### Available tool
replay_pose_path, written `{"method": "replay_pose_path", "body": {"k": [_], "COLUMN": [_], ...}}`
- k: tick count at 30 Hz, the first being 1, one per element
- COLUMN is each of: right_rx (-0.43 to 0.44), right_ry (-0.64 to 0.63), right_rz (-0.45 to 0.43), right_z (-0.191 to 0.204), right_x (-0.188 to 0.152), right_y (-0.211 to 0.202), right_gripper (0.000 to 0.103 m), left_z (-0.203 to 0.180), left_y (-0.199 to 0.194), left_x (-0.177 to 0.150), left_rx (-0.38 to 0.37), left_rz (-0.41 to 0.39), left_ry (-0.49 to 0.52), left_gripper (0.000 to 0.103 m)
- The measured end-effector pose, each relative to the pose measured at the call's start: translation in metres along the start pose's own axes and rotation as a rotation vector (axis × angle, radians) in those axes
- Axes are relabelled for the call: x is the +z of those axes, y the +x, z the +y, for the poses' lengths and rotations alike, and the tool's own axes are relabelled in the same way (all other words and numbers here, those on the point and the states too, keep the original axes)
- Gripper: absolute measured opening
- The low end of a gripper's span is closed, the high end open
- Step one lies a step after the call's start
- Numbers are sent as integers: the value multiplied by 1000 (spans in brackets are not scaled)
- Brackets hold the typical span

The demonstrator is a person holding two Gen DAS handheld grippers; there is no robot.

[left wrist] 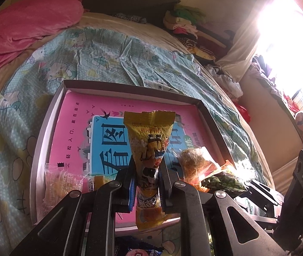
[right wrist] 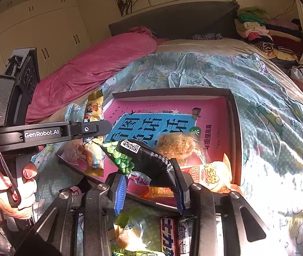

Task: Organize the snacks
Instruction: 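Carry the yellow chip bag over the pink box with left tool while right tool carries the black packet there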

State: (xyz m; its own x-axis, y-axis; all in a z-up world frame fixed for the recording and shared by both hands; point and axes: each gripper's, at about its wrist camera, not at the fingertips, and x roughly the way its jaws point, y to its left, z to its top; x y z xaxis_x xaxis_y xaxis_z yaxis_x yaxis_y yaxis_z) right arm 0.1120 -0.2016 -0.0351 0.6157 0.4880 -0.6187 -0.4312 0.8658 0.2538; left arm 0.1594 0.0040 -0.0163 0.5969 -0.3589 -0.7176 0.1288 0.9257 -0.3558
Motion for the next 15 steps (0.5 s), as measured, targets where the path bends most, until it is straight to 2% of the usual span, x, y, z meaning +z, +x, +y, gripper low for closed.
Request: {"method": "replay_pose_path", "body": {"k": [15], "right_rx": [5], "right_ry": [-55], "right_rz": [23], "right_z": [9], "right_x": [2], "right_y": [11], "right_gripper": [38], "left_z": [3], "left_y": [16], "left_x": [0], "left_rx": [37], "left_rz": [38], "left_ry": [-2], "left_gripper": [17]}}
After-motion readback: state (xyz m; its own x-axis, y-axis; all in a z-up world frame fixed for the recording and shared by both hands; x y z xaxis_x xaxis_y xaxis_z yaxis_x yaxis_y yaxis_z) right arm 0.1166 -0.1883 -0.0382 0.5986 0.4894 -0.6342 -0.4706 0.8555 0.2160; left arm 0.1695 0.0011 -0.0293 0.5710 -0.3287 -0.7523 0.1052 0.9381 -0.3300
